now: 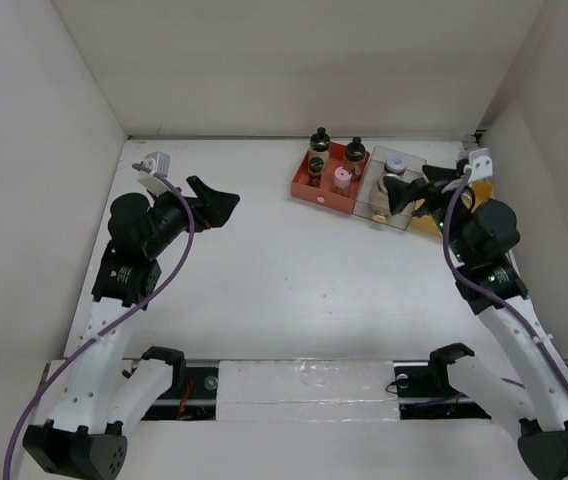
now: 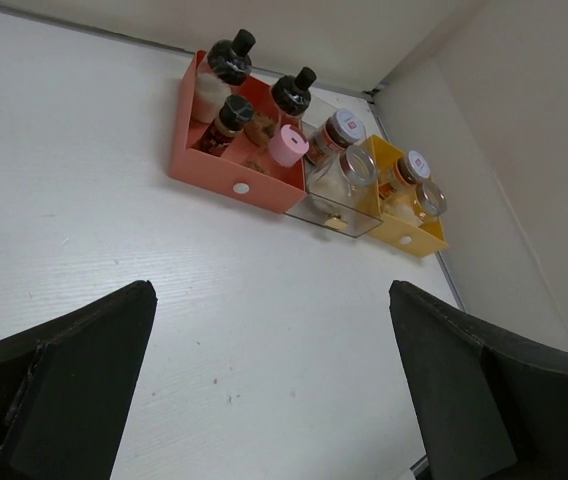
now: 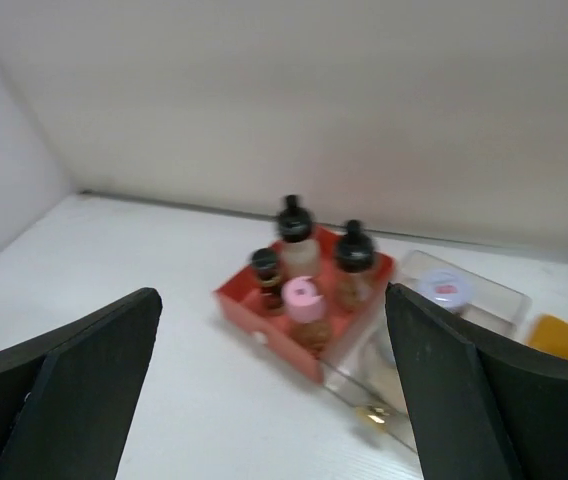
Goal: Organize the condiment bottles
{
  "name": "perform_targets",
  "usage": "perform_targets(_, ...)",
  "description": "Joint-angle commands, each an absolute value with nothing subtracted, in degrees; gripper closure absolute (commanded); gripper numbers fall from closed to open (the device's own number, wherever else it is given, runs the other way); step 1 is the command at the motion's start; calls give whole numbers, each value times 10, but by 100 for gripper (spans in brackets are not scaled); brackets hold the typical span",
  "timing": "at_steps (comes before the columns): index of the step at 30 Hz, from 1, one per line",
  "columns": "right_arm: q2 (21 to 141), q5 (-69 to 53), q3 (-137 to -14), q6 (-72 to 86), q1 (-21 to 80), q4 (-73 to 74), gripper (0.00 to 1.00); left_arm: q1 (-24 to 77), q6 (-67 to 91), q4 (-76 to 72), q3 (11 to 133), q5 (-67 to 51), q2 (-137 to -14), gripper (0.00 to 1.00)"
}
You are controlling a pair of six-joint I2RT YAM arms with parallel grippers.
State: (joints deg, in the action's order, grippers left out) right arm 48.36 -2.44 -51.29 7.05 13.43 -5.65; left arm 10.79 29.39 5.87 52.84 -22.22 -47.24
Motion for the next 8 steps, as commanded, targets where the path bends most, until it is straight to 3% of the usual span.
perform_targets(1,482,-42,-479,57,194,-80,1,109,291,23,524,-216,-470,0)
perform_targets(8,497,1,-472,16,320,-39,1,109,291,23,524,-210,-470,0)
